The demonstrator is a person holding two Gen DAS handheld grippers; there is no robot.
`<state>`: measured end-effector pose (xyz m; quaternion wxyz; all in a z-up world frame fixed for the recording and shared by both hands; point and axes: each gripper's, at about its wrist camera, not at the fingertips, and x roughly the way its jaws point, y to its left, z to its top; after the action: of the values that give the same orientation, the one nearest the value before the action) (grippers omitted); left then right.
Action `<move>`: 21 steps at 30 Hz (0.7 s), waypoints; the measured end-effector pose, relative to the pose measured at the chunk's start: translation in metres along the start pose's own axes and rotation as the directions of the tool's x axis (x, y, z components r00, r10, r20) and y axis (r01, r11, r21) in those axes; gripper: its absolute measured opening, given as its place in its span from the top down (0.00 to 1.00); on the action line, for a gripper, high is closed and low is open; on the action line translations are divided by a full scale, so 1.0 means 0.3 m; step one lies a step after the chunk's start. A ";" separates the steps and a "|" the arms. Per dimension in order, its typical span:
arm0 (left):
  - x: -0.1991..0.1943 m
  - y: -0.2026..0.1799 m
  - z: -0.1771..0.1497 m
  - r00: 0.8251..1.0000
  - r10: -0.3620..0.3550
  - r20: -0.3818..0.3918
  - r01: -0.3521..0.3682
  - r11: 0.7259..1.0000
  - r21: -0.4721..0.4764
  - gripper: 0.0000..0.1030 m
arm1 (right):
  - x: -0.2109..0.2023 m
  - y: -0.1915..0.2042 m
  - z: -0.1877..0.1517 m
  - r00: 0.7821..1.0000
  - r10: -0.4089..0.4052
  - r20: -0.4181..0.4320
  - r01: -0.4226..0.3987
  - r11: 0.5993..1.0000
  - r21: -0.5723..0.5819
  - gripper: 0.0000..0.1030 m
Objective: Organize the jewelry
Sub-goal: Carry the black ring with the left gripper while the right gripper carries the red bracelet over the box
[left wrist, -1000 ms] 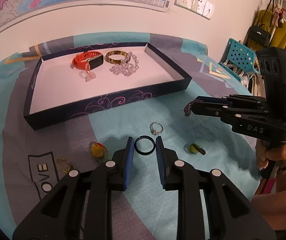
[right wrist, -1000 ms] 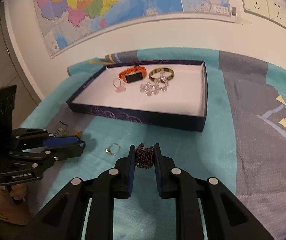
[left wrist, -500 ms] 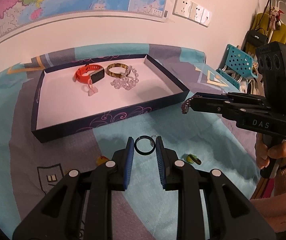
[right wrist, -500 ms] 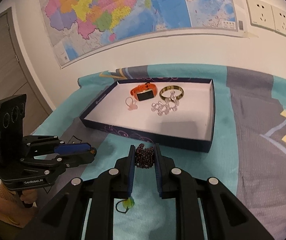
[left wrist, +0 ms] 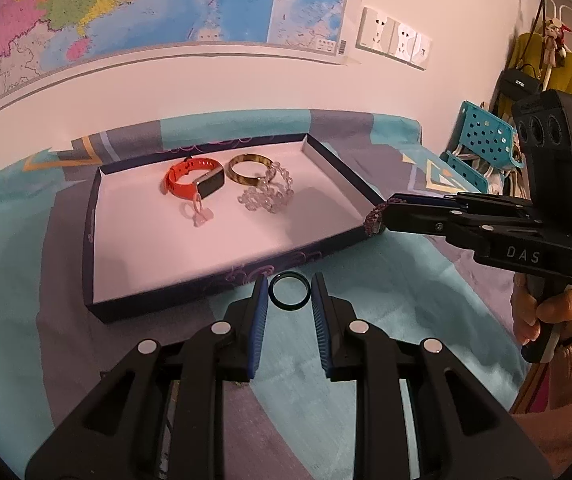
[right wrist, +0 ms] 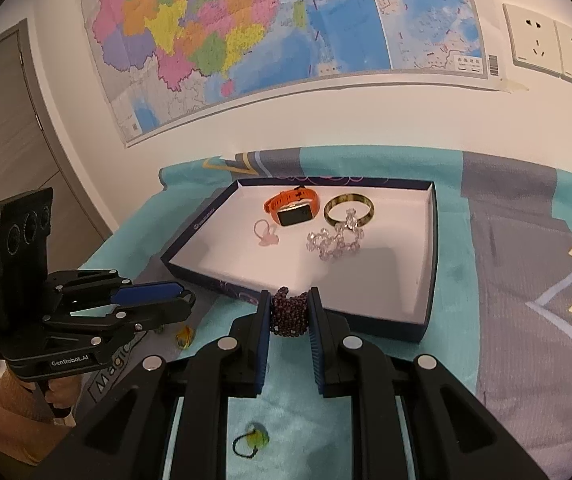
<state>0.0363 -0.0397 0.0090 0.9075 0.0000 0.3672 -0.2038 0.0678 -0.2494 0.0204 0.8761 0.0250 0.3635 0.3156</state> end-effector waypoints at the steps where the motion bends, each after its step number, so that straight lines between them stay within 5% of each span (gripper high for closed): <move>1: 0.003 0.003 0.005 1.000 0.000 0.001 0.000 1.000 -0.002 0.78 | 0.004 0.000 0.006 1.000 0.005 0.000 -0.005 1.000 0.002 0.84; 21: 0.122 0.094 0.117 0.998 0.054 -0.010 -0.055 0.998 -0.028 0.78 | 0.145 -0.031 0.136 0.999 0.045 -0.015 -0.044 0.999 0.025 0.84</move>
<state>0.0939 -0.0326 0.0060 0.9110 -0.0019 0.3740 -0.1738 0.1229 -0.2245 0.0208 0.8657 0.0418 0.3735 0.3307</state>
